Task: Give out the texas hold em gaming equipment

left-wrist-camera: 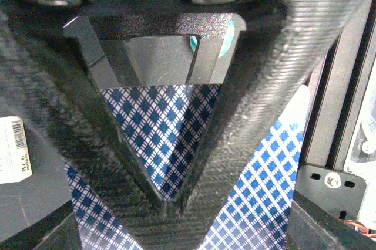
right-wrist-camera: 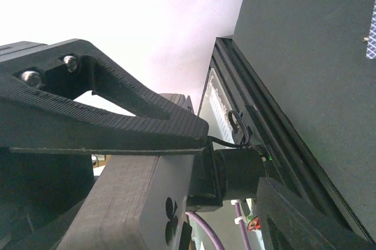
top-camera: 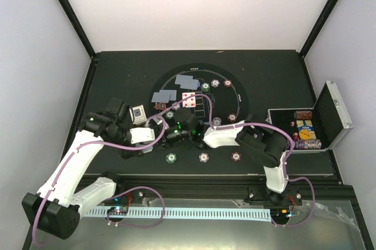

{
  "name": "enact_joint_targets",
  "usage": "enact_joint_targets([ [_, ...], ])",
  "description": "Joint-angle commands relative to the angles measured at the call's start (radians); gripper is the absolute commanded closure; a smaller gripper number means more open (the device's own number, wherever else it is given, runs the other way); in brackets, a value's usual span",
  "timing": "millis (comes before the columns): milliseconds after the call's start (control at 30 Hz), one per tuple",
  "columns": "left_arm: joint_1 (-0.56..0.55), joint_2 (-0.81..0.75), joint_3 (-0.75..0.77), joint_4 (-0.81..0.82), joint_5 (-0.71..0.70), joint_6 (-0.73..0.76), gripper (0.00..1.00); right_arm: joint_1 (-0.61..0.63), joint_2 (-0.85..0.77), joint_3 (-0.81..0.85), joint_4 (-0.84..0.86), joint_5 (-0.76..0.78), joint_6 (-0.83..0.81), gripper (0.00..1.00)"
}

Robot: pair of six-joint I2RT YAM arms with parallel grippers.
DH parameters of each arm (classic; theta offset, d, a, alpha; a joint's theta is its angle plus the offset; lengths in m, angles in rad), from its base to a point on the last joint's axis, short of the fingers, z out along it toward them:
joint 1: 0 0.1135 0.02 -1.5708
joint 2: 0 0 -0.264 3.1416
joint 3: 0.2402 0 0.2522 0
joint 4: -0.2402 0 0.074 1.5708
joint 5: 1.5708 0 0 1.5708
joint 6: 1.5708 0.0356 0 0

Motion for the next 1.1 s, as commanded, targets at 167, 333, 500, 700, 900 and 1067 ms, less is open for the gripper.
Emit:
enact_joint_targets([
  [167, 0.002, -0.006, 0.051, -0.026, 0.008, 0.010, 0.99, -0.036, -0.015, -0.060, -0.017, 0.046, -0.019, 0.43],
  [333, 0.002, -0.006, 0.048, -0.025, 0.007, 0.010, 0.98, -0.045, -0.060, -0.070, -0.099, 0.052, -0.082, 0.45],
  [500, 0.002, -0.007, 0.049, -0.023, 0.007, 0.009, 0.99, -0.051, -0.095, -0.076, -0.174, 0.058, -0.143, 0.51],
  [700, 0.002, -0.006, 0.047, -0.021, 0.000, 0.009, 0.98, -0.055, -0.124, -0.105, -0.196, 0.061, -0.168, 0.59],
  [900, 0.002, -0.007, 0.041, -0.019, -0.003, 0.007, 0.98, -0.058, -0.163, -0.124, -0.212, 0.062, -0.179, 0.67],
  [1067, 0.002, -0.006, 0.037, -0.014, -0.001, 0.005, 0.98, -0.056, -0.207, -0.136, -0.201, 0.070, -0.161, 0.81],
])
